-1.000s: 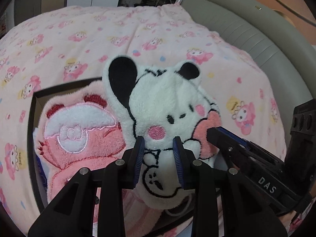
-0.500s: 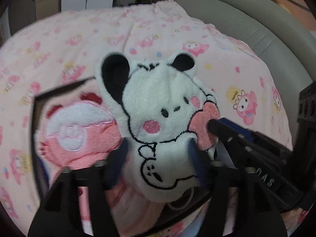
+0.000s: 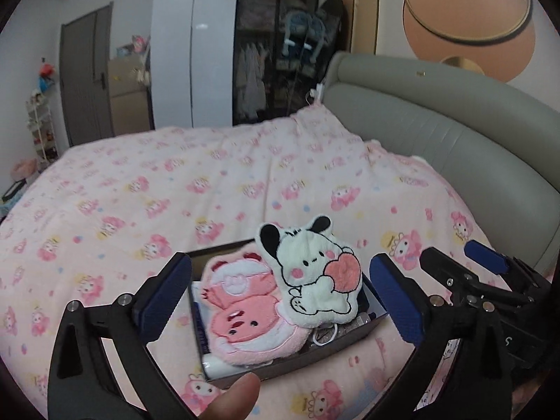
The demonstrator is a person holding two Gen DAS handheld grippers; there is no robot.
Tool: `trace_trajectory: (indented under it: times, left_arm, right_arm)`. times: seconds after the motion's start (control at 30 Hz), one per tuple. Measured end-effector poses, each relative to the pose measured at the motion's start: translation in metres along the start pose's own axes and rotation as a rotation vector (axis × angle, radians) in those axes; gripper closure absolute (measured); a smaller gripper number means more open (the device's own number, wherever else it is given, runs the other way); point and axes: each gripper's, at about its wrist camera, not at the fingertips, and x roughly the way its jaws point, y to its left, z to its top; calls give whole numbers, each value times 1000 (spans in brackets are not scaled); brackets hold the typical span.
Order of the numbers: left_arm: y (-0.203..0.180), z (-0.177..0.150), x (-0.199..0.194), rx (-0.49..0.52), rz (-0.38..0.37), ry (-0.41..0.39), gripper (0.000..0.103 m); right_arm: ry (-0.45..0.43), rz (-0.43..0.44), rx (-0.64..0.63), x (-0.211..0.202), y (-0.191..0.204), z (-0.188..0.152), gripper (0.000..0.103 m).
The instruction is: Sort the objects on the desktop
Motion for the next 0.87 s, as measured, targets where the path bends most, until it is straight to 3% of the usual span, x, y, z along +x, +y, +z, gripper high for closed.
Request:
trace_trajectory:
  times: [0.3,0.53,0.87]
  left_arm:
    - [-2,-27,-78,2,47,-79,1]
    - [2,-45,-80,8,72,-47,1]
    - [11,-50,-71,3,84,-25,1]
  right_arm:
    - [-7,-15,20,-59,17,-26,18]
    - [-1,-77,-12,-72,26,-43,17]
    - [35,-61,-46,-60,42,-48,17]
